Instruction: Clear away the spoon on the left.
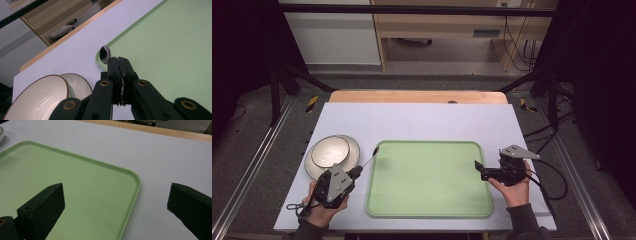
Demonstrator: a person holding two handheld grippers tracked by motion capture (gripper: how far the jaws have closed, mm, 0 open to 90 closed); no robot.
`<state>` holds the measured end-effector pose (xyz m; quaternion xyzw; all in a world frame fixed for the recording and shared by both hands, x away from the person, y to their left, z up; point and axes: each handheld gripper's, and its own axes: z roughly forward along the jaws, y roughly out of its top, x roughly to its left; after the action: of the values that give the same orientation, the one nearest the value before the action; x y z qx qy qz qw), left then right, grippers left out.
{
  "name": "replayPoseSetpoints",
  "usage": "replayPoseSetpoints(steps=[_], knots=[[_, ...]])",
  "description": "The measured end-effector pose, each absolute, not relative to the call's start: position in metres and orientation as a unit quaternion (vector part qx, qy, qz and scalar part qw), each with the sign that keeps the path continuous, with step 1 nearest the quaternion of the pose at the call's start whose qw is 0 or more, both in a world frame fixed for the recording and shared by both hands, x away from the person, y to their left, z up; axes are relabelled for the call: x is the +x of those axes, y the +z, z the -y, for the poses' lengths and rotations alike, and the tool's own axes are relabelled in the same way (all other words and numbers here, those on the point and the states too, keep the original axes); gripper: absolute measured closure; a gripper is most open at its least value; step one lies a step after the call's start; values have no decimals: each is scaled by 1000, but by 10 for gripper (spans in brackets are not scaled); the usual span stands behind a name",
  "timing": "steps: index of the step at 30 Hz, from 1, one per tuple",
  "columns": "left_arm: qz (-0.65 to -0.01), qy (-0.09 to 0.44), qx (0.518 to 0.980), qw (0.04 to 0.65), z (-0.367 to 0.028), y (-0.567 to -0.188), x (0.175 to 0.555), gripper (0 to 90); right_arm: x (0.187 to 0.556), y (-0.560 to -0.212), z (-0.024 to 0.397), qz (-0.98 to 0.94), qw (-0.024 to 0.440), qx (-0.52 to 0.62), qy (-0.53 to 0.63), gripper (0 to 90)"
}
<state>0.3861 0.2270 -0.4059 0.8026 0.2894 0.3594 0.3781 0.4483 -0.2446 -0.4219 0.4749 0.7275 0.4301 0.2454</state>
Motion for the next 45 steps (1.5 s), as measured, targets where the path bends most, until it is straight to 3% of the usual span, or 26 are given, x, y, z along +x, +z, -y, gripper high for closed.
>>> replayPoseSetpoints(steps=[45], knots=[[-241,376,839,311,-186,-436,392,863,449,-423,244,-730,245,474,428,17]])
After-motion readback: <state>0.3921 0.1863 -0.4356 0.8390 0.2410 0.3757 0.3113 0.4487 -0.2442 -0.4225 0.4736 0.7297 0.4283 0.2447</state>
